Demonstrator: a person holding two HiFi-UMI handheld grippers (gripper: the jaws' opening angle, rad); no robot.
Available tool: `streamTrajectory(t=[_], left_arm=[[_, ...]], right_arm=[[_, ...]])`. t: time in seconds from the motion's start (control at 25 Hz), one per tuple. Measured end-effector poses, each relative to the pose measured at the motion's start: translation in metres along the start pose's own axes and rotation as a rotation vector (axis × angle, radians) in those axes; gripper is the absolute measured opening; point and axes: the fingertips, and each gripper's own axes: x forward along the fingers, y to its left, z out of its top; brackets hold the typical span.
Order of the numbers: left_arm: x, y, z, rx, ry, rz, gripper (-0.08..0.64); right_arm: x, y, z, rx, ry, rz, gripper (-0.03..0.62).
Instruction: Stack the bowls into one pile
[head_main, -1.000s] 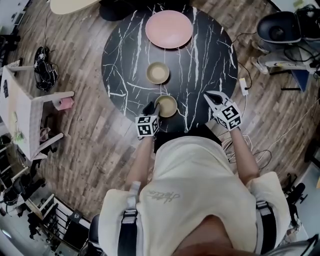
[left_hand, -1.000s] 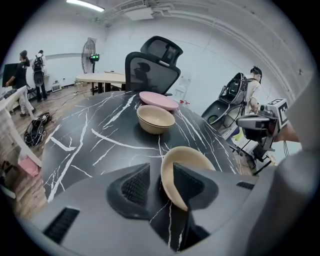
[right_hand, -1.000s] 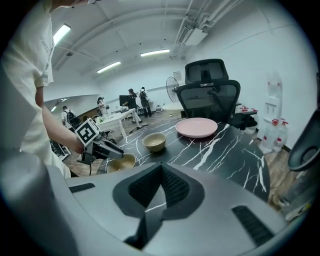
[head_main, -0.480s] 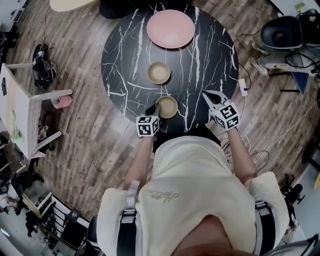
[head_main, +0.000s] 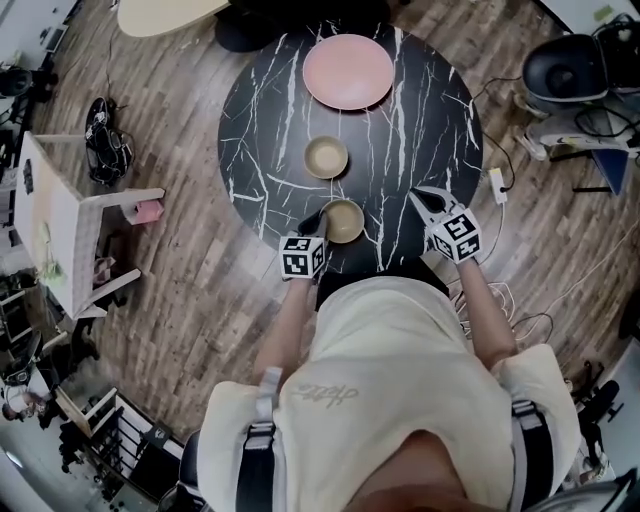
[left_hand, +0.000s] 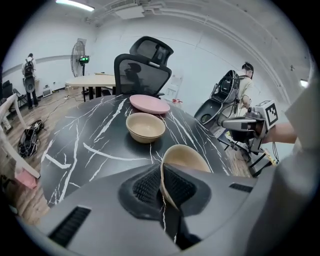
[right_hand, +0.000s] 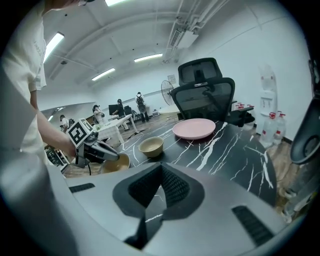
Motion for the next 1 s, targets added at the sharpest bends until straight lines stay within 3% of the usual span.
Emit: streamTrajectory(t=[0.2, 0.64, 1.0], left_arm=[[-0.003, 0.004, 0.024, 0.028, -0.025, 0.03, 0.035], [-0.001, 0.014, 0.072, -0.019, -0.074, 0.056, 0.035], [0.012, 0.031, 0.108, 0.006, -0.09, 0.07, 0.035]], right_arm=[[0.0, -0.003, 0.002, -0.005, -0.023, -0.001, 0.005], [-0.018, -0.019, -0.012, 0.018, -0.028, -0.059, 0.005], [-0.016, -0.006, -0.021, 0.064, -0.027, -0.024, 0.005]])
